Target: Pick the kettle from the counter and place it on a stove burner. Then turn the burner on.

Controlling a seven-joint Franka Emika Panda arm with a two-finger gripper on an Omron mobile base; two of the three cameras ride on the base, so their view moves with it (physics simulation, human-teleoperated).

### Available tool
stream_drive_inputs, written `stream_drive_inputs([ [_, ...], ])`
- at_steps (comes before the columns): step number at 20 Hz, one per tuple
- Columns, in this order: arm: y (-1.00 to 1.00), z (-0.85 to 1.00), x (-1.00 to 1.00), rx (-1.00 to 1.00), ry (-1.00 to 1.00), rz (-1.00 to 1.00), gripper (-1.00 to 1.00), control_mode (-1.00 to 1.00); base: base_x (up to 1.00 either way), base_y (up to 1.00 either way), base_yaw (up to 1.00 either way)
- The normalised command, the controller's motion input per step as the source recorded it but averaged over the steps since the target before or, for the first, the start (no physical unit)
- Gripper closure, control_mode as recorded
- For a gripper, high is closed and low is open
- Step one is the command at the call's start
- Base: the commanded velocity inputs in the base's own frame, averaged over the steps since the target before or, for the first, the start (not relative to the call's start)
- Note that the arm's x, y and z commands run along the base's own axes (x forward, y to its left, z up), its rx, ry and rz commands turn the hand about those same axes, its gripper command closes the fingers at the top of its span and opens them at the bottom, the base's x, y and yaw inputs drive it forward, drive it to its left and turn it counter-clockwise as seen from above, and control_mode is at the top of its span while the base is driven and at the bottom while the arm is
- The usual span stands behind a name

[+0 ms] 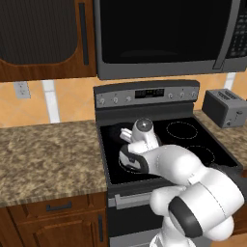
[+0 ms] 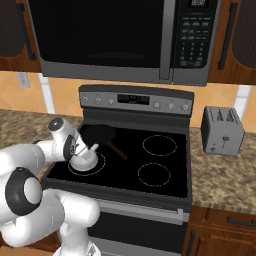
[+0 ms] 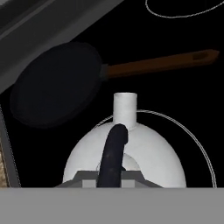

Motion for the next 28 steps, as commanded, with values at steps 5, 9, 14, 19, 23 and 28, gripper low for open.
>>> stream_drive_inputs([
  [5,-0.01,-0.01,0.20,0.00,0.00,0.00,-1.00,-1.00,0.00,0.00,0.00],
  [9,0.00,0.00,0.00,0.00,0.00,0.00,-1.00,-1.00,0.00,0.00,0.00],
  [14,0.00,0.26,0.00,0.01,-0.02,0.00,-1.00,-1.00,0.00,0.00,0.00],
  [19,0.00,0.38,0.00,0.00,-0.11,0.02,-1.00,-1.00,0.00,0.00,0.00],
  [23,0.01,0.42,-0.02,0.00,-0.08,0.13,-1.00,-1.00,0.00,0.00,0.00],
  [28,0.34,0.95,-0.09,-0.02,-0.15,0.27,-1.00,-1.00,0.00,0.00,0.00],
])
